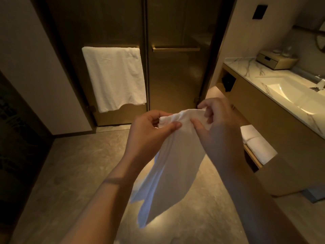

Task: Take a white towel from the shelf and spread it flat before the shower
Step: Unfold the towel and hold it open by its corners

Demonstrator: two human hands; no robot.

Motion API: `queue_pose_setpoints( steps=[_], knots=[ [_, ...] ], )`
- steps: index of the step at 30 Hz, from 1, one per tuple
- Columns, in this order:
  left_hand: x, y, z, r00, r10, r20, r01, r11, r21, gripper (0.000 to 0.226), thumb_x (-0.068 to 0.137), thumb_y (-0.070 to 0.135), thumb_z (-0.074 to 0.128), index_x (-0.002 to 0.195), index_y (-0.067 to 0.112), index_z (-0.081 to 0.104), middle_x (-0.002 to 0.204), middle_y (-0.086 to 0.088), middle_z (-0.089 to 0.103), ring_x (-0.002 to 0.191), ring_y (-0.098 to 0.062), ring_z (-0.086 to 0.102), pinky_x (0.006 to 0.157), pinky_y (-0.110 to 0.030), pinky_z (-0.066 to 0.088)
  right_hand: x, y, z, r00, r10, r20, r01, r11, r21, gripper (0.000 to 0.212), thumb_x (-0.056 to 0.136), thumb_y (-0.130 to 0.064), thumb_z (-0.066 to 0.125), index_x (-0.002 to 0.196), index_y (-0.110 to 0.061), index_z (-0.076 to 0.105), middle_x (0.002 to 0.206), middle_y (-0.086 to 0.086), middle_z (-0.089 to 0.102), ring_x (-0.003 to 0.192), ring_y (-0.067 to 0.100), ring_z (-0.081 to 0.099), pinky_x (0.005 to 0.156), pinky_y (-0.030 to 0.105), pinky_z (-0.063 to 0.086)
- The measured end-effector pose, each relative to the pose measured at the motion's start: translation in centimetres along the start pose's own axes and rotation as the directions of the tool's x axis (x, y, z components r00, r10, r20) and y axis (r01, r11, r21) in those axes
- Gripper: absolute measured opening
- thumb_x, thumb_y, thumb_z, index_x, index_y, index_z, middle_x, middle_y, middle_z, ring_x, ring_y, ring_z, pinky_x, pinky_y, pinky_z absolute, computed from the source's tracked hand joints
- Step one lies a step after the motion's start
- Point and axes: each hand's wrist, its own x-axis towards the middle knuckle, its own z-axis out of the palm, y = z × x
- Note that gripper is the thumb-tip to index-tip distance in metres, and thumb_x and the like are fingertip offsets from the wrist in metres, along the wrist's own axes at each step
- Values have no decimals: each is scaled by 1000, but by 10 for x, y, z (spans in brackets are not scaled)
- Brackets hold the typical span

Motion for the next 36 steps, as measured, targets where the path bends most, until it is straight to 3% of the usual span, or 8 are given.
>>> queue_pose_setpoints(
  steps=[2,4,8,13,19,24,30,36],
  knots=[
    [1,1,5,1000,-10,-24,10,999,-34,11,72,30,78,78,35,70,76,16,71,71,-3,67,57,-16,53,-7,-8,1,994,89,67,-99,980,173,17,85,-26,67,94,-28,52,82,-16,53,76,3,55,61,8,43],
    [1,3,9,999,-13,-32,12,999,-47,12,74,29,78,80,35,70,76,16,71,71,-3,68,56,-15,51,-12,-11,3,978,139,154,-180,938,297,11,87,-30,62,96,-27,57,87,-14,60,82,-1,58,66,9,47],
    [1,5,5,1000,-17,3,17,995,-95,13,82,24,71,92,32,72,82,15,74,78,-4,70,63,-17,54,-15,-10,5,959,191,209,-265,868,420,19,87,-30,63,105,-24,63,96,-15,65,88,-4,60,69,8,48],
    [-4,7,5,994,-35,102,43,996,-73,19,90,22,61,105,28,71,93,12,74,88,-3,69,71,-17,55,-16,-13,7,951,252,179,-308,816,489,44,70,-63,58,100,-31,60,90,-26,62,86,-9,61,61,5,46],
    [-6,9,4,992,1,127,12,995,-96,22,89,17,62,109,23,71,96,12,74,92,-4,68,76,-20,55,-12,-16,12,942,315,112,-330,822,464,36,68,-68,57,88,-39,57,82,-26,62,82,-9,60,58,4,45],
    [-5,5,5,992,-9,124,24,992,-122,24,89,12,63,106,26,71,94,16,74,90,-3,69,73,-17,54,-13,-10,18,956,285,70,-289,868,403,16,86,-44,60,94,-31,59,85,-25,59,86,-7,58,62,5,46],
    [-1,3,3,996,27,90,-20,997,-74,28,89,12,62,99,36,70,91,23,72,90,2,67,70,-12,51,-8,1,15,978,194,81,-209,935,288,6,90,-29,61,94,-26,60,80,-16,61,77,-1,60,60,7,47],
    [4,-1,-8,999,40,-12,-40,999,6,30,91,15,59,93,44,67,90,28,69,87,6,64,67,-8,49,-8,26,8,940,325,107,-342,895,286,12,92,-34,57,104,-33,58,90,-23,60,81,-4,59,62,8,46]
  ],
)
